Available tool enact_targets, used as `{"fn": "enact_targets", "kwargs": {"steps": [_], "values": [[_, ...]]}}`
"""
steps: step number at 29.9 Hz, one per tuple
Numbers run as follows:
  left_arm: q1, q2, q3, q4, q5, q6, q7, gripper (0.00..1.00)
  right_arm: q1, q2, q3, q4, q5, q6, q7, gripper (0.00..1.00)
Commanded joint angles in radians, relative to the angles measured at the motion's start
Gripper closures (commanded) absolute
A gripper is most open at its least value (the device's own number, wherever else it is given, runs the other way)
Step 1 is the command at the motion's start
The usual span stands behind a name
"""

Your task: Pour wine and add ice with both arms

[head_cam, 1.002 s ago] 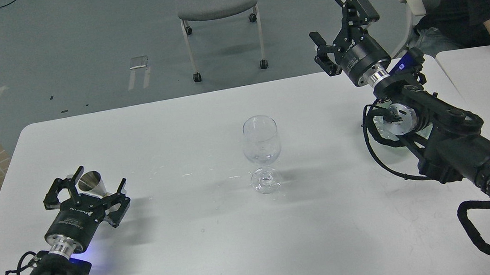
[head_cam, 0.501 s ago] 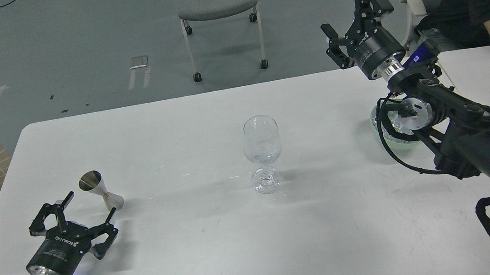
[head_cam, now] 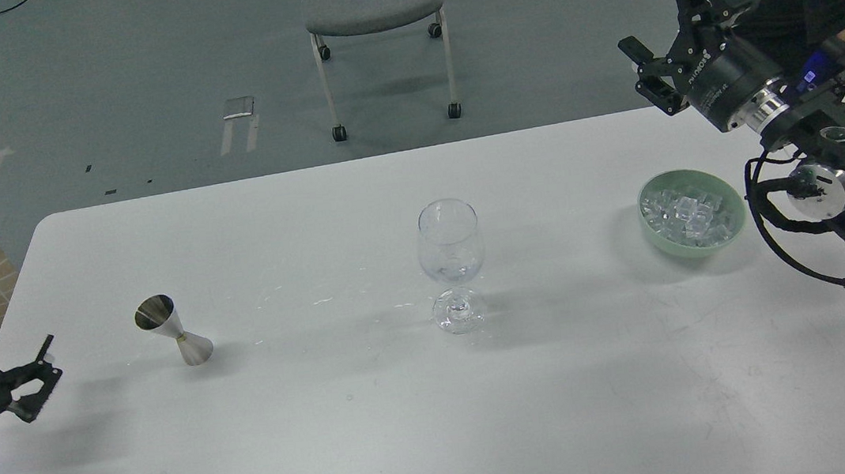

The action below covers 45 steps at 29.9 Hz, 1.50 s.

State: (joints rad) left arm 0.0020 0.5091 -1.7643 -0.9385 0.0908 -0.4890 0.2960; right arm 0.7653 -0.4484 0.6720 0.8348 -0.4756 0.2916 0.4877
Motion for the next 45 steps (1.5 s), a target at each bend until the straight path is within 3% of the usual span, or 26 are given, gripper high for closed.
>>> {"fn": "enact_targets", "kwargs": {"steps": [1,3,4,7,10,19,27,39,45], "values": [[-0.137,0.065,0.003,0.047,0.059,0.000,-0.086,0.02,-0.001,-0.047,-0.006,0.041,-0.105,-0.006,-0.001,0.00],[-0.187,0.071,0.005,0.059,0.110,0.000,-0.127,0.02,-0.003,-0.061,-0.008,0.052,-0.147,-0.015,0.000,0.00],[-0.232,0.071,0.008,0.063,0.174,0.000,-0.177,0.02,-0.004,-0.076,-0.008,0.064,-0.190,-0.032,0.000,0.00],[-0.298,0.066,0.019,0.061,0.350,0.000,-0.271,0.02,-0.009,-0.114,-0.032,0.102,-0.305,-0.084,0.000,0.00],[-0.335,0.059,0.042,0.044,0.438,0.000,-0.297,0.02,-0.011,-0.163,-0.070,0.154,-0.412,-0.153,0.000,0.00],[-0.457,0.025,0.147,0.044,0.454,0.000,-0.299,0.02,-0.055,-0.386,-0.213,0.294,-0.923,-0.446,0.001,0.00],[-0.502,-0.003,0.207,0.044,0.454,0.000,-0.307,0.02,-0.184,-0.414,-0.216,0.221,-1.316,-0.604,0.001,0.00],[-0.502,-0.020,0.207,0.043,0.452,0.000,-0.307,0.02,-0.207,-0.283,-0.222,0.038,-1.419,-0.641,0.001,0.02],[-0.502,-0.027,0.207,0.040,0.452,0.000,-0.307,0.02,-0.178,-0.236,-0.281,-0.019,-1.439,-0.641,0.001,0.25]]}}
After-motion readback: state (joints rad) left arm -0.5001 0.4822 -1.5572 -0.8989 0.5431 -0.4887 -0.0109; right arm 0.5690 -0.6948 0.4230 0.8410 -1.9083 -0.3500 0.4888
